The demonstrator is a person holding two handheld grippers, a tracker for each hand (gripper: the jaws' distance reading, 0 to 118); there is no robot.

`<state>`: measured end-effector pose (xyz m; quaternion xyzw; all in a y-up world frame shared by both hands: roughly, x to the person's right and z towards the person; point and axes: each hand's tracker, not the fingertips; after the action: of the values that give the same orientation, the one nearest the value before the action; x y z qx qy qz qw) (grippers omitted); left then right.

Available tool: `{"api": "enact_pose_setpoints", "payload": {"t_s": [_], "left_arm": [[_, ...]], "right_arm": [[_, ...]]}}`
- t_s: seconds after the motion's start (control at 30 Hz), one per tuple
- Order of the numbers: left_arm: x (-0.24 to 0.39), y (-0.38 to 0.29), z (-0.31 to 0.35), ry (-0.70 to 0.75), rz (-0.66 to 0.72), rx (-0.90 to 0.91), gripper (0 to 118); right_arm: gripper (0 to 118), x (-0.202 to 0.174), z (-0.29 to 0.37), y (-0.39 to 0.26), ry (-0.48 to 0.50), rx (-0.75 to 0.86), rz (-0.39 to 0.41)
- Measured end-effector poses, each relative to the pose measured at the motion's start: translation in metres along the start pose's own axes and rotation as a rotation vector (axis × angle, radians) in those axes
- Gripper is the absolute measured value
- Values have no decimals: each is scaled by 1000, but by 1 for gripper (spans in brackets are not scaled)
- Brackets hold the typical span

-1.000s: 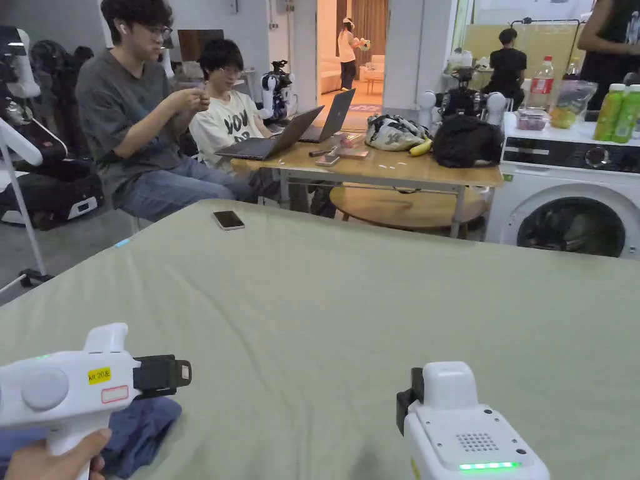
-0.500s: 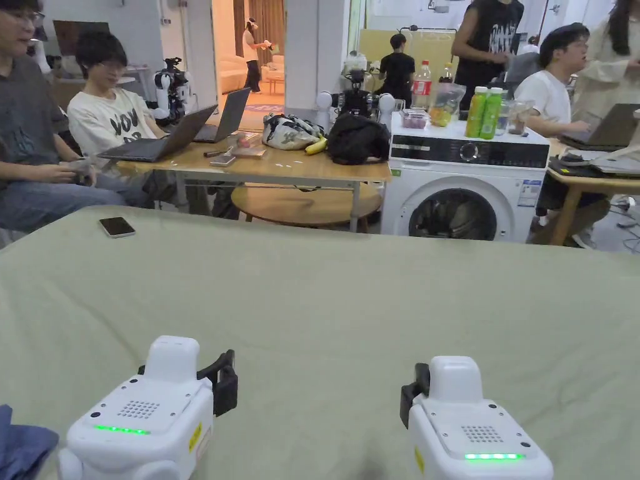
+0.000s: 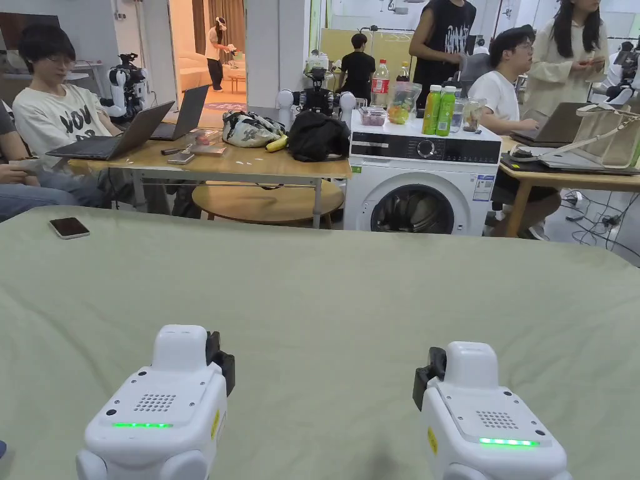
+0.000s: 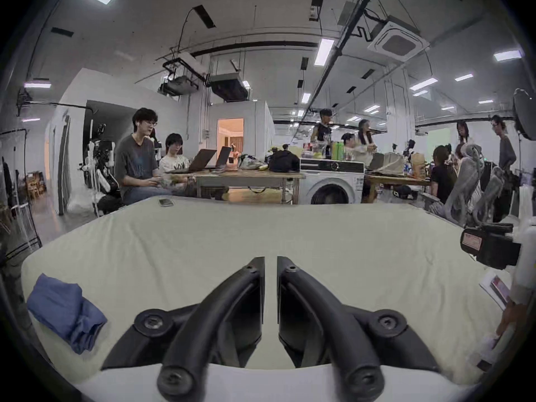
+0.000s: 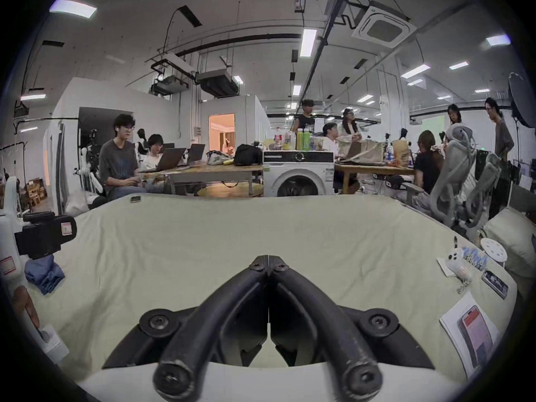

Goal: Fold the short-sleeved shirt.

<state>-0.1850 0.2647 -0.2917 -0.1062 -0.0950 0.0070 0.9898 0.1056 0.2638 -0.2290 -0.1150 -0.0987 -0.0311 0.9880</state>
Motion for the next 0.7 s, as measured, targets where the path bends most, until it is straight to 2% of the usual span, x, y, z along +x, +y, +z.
{"api": "enact_pose_setpoints", "payload": {"t_s": [0.1, 0.7], "left_arm": [[-3, -4, -1, -16, 47, -12, 0], [-8, -10, 3, 19, 2, 23, 0]], "right_arm": [[0, 0, 1, -2, -15, 9, 4], [0, -4, 6, -7, -31, 49, 8]]}}
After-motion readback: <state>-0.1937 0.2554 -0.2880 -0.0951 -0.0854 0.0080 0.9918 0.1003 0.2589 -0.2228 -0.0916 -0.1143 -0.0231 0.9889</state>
